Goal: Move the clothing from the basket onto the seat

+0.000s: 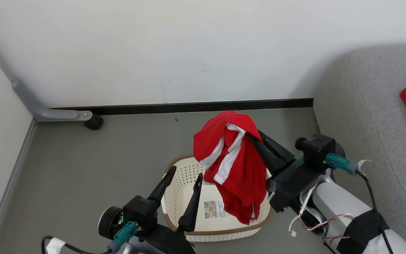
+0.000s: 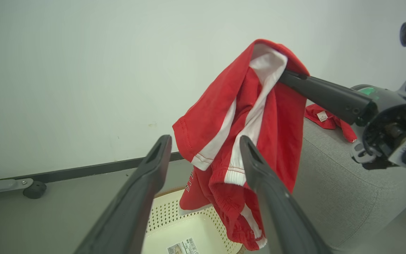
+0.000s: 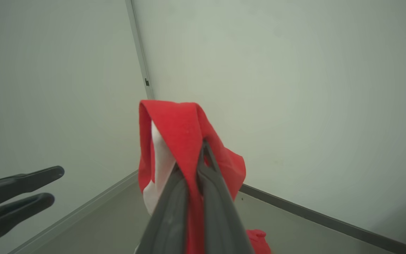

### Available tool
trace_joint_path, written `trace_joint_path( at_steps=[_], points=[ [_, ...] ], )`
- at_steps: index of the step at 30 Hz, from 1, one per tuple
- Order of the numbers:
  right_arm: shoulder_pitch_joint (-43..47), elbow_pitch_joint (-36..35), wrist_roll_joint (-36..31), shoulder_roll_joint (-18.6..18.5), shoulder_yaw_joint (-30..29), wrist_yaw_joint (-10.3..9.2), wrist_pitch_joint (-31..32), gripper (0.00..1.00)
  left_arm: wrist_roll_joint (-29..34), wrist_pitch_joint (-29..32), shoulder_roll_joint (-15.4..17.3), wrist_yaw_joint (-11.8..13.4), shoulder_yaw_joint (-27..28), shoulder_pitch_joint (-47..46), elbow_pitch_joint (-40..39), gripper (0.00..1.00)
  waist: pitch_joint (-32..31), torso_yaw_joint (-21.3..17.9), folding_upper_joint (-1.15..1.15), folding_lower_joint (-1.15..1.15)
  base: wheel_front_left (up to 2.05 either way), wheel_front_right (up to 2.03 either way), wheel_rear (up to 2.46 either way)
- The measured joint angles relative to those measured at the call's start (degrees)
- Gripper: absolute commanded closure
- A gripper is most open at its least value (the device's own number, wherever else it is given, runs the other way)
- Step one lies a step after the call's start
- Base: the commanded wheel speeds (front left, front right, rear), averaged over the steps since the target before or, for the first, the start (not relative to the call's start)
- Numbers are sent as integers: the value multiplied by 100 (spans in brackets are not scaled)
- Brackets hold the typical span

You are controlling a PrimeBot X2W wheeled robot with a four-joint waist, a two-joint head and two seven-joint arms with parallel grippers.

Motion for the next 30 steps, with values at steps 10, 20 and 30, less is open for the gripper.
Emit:
trace_joint_path(
  at_steps=[10, 20, 30],
  points=[
    [255, -183, -179, -267, -291, 0, 1, 100, -1, -103, 52, 4, 57, 82, 10, 0, 10, -720, 0, 0, 0, 0, 0],
    [476, -454, -339, -525, -589, -1, 1, 100, -1, -159, 43, 13, 46, 226, -1, 0, 17, -1501, 0, 0, 0, 0, 0],
    [720, -757, -415, -804, -935, -25, 0, 100, 13, -196, 10, 19, -62, 227, 0, 0, 69, -2201, 0, -1, 0, 0, 0]
  ],
)
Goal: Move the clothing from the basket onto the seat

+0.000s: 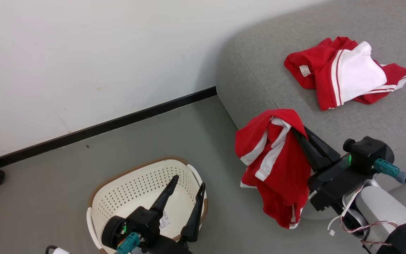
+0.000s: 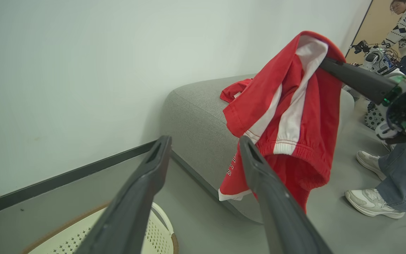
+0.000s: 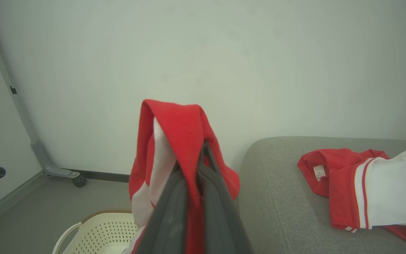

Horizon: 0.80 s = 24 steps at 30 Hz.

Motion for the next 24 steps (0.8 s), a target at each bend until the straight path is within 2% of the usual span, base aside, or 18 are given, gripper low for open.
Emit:
trace_joint_path(
  at_steps=[12, 24],
  points=[
    [304, -275, -15, -88, -345, -35, 0, 100, 164, 36, -2, -11, -108, -62, -31, 0, 248, -406, 0, 1, 0, 0, 0],
    [244, -226, 68, -90, -994, -77, 0, 100, 220, 182, -5, -23, -265, -181, -31, 0, 556, -397, 0, 1, 0, 0, 0]
  ],
)
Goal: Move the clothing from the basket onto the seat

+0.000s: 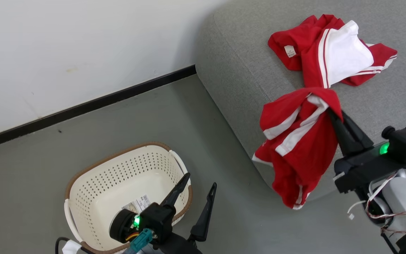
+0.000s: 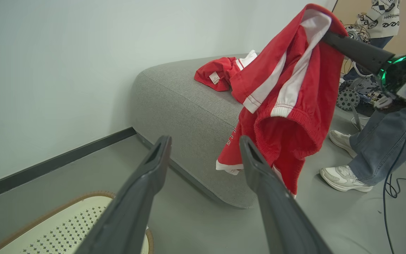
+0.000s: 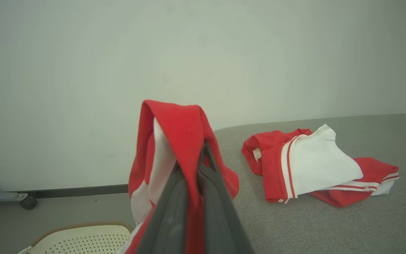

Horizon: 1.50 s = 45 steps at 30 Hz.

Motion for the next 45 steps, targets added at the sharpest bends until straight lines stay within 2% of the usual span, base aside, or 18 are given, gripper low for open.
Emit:
trace_joint_path(
  at_steps=[11, 22, 32, 38, 45],
  points=[
    [-1315, 361, 444, -186, -1061, 9, 0, 100, 121, 272, 69, 0, -110, -170, -92, 0, 472, 196, 0, 0, 0, 0, 0],
    [-2699, 1088, 949, -777, -2095, 35, -1, 100, 330, 553, 167, -41, -158, -481, -254, 0, 1074, 434, 1, 1, 0, 0, 0],
    [-4064, 2001, 1203, -1166, -2663, 53, -2, 100, 435, 867, 497, 13, -77, -568, -410, 0, 1794, 616, 1, 1, 0, 0, 0],
    [-4372, 2509, 1196, -1267, -2776, 77, -2, 100, 489, 1024, 668, 67, 27, -588, -550, 0, 2221, 646, 1, 1, 0, 0, 0],
    [-4634, 3105, 1200, -1429, -3000, 86, -2, 100, 636, 1246, 1090, 160, 229, -583, -848, 0, 2748, 585, 1, 1, 0, 0, 0]
  ],
)
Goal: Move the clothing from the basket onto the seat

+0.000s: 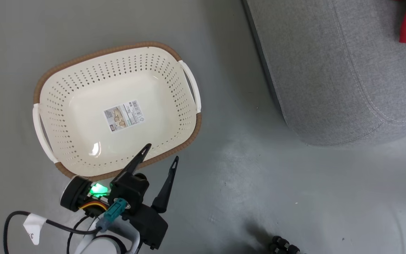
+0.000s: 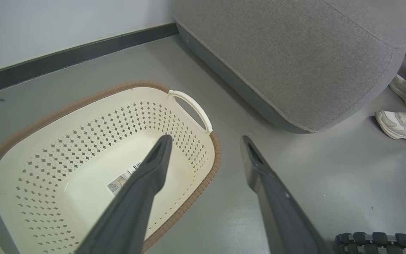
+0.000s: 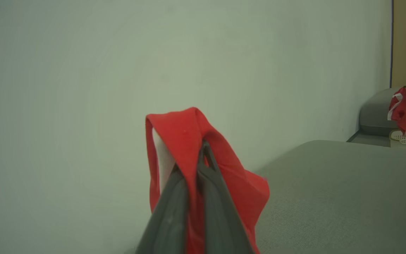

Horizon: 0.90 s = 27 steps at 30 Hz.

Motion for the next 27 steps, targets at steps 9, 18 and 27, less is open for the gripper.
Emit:
trace_joint_path(
  at_steps=[9, 18, 27],
  points=[
    [-7, 399, 107, 279, -20, 15, 0, 100, 114, 323, 252, 57, 85, 28, -444, 0, 598, -151, 0, 0, 0, 0, 0],
    [-12, 661, 115, 619, 162, 15, 0, 100, 240, 448, 279, 124, 164, -90, -704, 0, 1174, -226, -1, 0, 0, 0, 0],
    [-179, 801, 96, 764, 352, 16, 0, 98, 289, 439, 300, 201, 353, -180, -761, 0, 1377, -224, 0, 0, 0, 0, 0]
  ],
)
